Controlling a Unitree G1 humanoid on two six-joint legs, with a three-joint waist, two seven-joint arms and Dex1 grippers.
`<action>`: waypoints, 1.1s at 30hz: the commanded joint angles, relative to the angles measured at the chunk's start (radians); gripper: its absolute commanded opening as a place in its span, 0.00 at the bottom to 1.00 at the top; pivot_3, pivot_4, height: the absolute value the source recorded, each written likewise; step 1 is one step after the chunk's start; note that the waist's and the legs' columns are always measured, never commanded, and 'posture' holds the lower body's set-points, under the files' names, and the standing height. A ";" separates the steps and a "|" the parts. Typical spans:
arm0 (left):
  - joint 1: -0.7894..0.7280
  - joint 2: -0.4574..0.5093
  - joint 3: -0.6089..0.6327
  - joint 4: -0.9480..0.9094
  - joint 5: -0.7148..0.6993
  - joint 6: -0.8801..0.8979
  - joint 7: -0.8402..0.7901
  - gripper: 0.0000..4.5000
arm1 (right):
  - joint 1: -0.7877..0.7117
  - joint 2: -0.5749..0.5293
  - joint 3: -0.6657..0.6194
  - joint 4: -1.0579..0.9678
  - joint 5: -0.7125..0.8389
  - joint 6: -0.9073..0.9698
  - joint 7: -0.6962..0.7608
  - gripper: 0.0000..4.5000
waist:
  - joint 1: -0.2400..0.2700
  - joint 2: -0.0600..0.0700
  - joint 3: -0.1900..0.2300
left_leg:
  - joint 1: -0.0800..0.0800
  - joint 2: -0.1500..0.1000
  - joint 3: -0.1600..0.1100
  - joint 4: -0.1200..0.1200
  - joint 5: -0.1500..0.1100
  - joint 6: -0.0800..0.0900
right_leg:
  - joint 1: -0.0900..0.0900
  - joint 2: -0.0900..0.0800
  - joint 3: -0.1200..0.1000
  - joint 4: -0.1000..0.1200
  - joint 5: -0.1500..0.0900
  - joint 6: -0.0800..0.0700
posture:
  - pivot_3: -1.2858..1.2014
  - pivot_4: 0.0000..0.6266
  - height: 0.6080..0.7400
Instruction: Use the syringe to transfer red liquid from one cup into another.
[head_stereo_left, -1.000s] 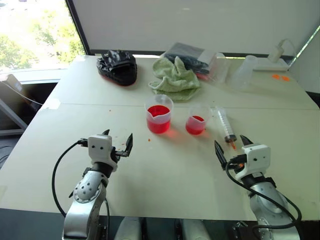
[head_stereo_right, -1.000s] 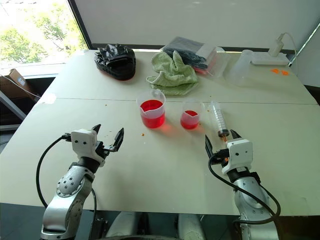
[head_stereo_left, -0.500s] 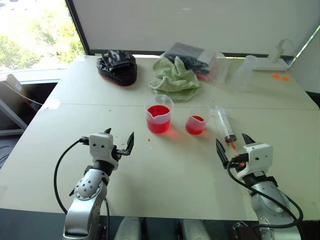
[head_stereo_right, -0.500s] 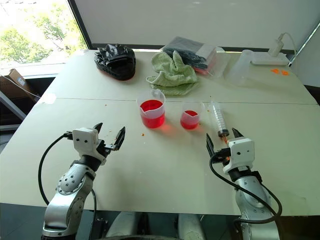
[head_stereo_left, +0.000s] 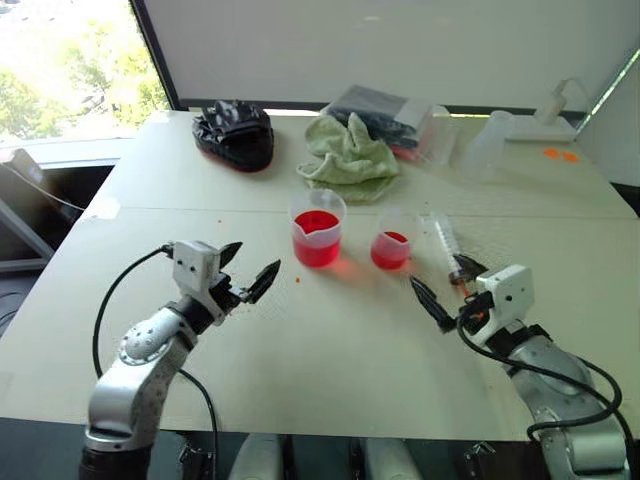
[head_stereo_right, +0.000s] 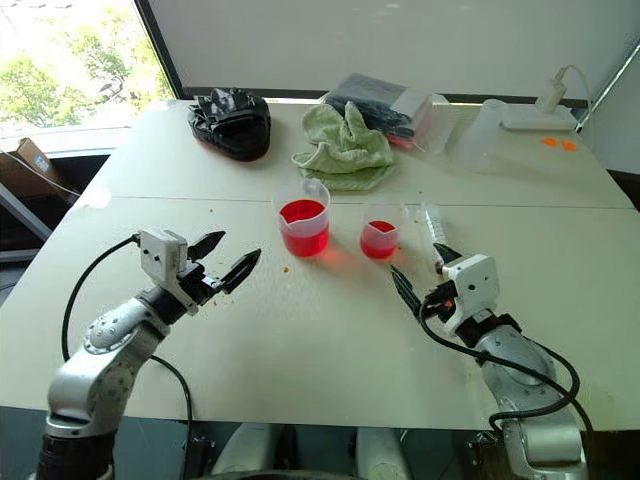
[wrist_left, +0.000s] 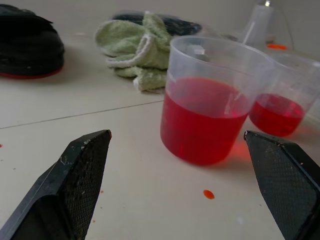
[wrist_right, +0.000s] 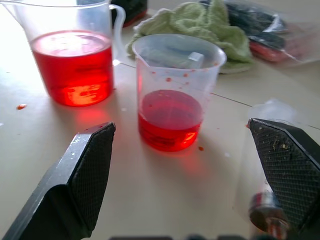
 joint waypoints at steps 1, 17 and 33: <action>-0.040 0.142 0.080 0.004 -0.167 0.137 -0.156 1.00 | -0.092 -0.088 -0.087 0.003 0.150 0.110 0.085 0.98 | -0.001 0.000 0.000 | 0.001 0.000 0.000 -0.001 0.000 0.000 | 0.000 0.000 0.000 0.000 0.000 0.000 | 0.52 0.24 0.78; -0.629 0.551 -0.214 0.502 -0.016 0.059 -0.882 1.00 | -0.721 -0.662 0.158 0.475 0.243 0.506 0.585 0.98 | 0.004 0.003 0.006 | 0.005 0.000 0.000 -0.013 0.000 0.001 | 0.005 0.000 -0.001 -0.013 0.000 0.000 | 0.52 0.24 0.78; -0.902 0.372 -0.330 0.649 0.145 -0.088 -1.038 1.00 | -1.259 -0.455 0.636 1.040 -0.226 0.668 0.744 0.98 | -0.003 0.003 0.007 | -0.014 -0.001 0.007 -0.006 0.004 -0.006 | -0.021 -0.001 0.003 -0.002 0.001 0.001 | 0.52 0.24 0.78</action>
